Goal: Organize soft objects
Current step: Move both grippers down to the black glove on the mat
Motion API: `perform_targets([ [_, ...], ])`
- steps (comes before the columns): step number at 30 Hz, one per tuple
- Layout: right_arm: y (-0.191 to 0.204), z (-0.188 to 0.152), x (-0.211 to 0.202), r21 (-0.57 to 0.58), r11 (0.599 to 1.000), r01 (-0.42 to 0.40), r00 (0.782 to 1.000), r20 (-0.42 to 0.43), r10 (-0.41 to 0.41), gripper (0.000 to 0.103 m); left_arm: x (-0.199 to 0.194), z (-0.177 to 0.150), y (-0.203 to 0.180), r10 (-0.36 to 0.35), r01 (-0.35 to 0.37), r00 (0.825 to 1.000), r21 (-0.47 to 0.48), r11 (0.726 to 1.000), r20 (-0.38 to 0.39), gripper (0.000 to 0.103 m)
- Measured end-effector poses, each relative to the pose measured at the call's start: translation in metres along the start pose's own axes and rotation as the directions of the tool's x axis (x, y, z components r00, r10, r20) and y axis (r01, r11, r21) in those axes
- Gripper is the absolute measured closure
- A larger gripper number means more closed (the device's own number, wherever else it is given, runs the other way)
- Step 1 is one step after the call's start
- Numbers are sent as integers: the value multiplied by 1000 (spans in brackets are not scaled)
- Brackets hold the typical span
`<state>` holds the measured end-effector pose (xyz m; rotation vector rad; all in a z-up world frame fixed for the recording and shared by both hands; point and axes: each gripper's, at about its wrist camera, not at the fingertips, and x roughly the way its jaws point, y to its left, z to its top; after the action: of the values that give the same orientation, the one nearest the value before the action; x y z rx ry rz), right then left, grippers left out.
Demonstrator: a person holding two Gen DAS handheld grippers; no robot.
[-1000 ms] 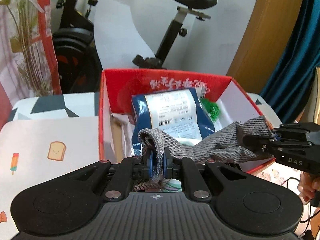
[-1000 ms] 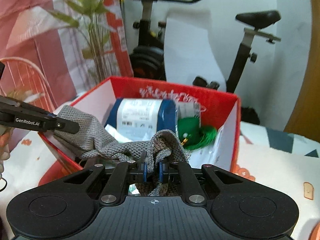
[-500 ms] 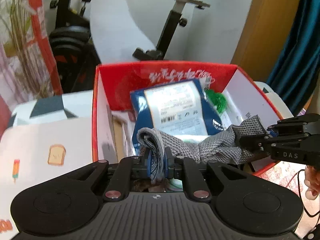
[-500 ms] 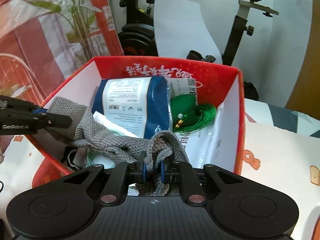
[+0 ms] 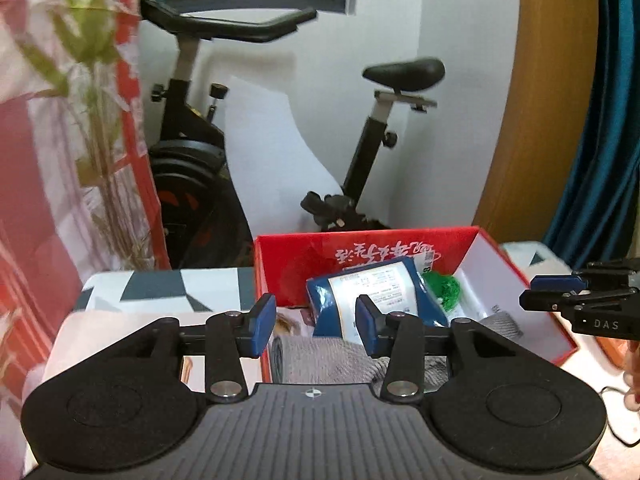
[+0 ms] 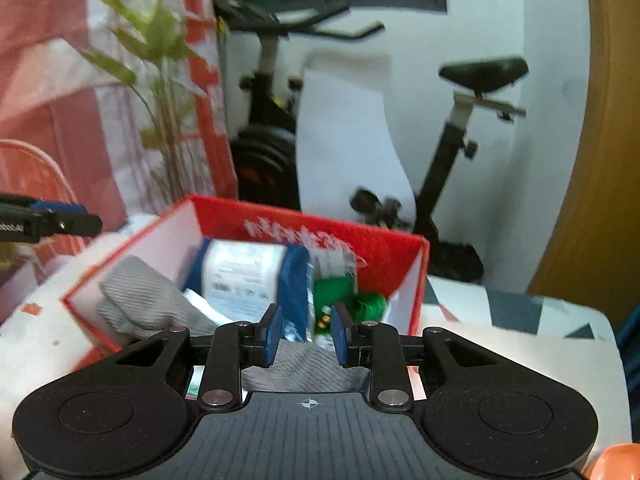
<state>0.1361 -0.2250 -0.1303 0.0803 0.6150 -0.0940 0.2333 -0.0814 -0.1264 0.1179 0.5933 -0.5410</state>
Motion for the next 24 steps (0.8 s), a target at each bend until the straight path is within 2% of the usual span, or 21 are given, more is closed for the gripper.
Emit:
perform_targets([
  [5, 14, -16, -24, -4, 999, -50, 998, 43, 50, 78, -29, -35, 5, -24, 24, 1000, -87, 996, 9, 57],
  [9, 29, -33, -34, 7, 995, -100, 994, 45, 100, 78, -50, -66, 5, 1, 0, 1000, -121, 993, 15, 57],
  [11, 38, -40, -37, 7, 993, -118, 992, 42, 118, 78, -53, -82, 5, 6, -7, 1000, -134, 991, -9, 57],
  [15, 53, -55, -36, 2, 989, -148, 989, 25, 148, 73, -47, -110, 9, -31, 16, 996, -181, 983, -83, 58],
  [20, 65, -82, -24, 16, 985, -174, 984, -36, 174, 68, -34, -143, 11, -48, 9, 985, -229, 973, -165, 58],
  [22, 68, -96, -18, 25, 984, -177, 982, -68, 178, 60, -29, -154, 11, -39, -8, 980, -234, 972, -195, 58],
  [24, 72, -110, -11, 28, 985, -170, 980, -103, 172, 55, -25, -161, 14, -35, -21, 974, -244, 969, -223, 58],
])
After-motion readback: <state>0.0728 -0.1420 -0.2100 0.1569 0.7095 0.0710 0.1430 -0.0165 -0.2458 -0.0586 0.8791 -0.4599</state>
